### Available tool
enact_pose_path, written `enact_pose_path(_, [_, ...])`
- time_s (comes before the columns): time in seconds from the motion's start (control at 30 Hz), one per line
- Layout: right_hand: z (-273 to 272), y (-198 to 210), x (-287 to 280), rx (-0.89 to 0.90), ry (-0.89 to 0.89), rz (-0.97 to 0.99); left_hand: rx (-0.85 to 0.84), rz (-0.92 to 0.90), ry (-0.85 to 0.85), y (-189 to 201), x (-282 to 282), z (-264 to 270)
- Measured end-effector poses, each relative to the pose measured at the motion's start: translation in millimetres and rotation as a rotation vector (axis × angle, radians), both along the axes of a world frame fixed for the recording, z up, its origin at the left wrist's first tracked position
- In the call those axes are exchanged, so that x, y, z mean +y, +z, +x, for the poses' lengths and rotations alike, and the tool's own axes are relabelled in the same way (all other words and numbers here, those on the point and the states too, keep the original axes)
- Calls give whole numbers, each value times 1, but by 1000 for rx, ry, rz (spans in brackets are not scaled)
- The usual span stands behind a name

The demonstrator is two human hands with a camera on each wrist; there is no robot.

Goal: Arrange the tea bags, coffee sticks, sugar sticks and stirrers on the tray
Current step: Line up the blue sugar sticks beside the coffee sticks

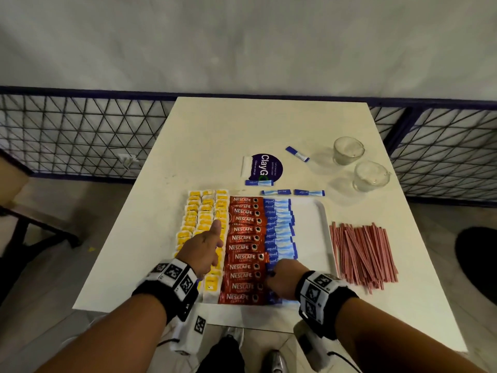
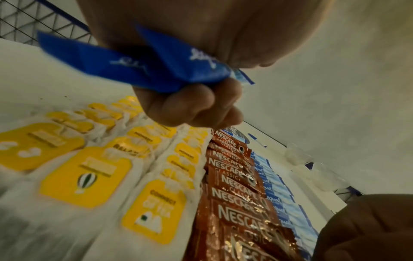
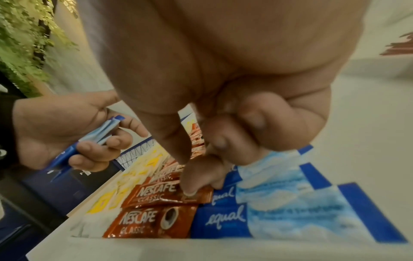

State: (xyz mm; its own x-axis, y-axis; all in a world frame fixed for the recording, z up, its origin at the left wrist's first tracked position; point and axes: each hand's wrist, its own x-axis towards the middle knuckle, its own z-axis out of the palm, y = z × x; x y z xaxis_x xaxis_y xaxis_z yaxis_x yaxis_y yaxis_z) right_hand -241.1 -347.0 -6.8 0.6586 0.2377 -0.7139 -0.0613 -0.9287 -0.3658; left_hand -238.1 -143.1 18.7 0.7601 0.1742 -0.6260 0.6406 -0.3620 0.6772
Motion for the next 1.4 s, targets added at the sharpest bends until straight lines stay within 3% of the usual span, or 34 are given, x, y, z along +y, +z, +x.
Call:
enact_pose_path(0.47, [9, 9, -3, 20, -82, 22, -18, -132, -62, -1, 5, 14])
enact_pose_path(0.57, [17, 19, -5, -126, -123, 72, -19, -203, -104, 3, 3, 17])
enact_pose_path(0.73, [29, 45, 23, -278, -196, 401, -28, -290, -180, 1, -9, 25])
enact_pose_path(1.03, [51, 44, 55, -354, -319, 458, 15, -512, -193, 18, -7, 52])
enact_pose_path(1.23, [65, 39, 59, -377, -533, 562, -51, -382, -318, 16, 24, 69])
enact_pose_path(1.4, [78, 35, 46, -173, -839, 782, -175, -329, -288, 11, 36, 80])
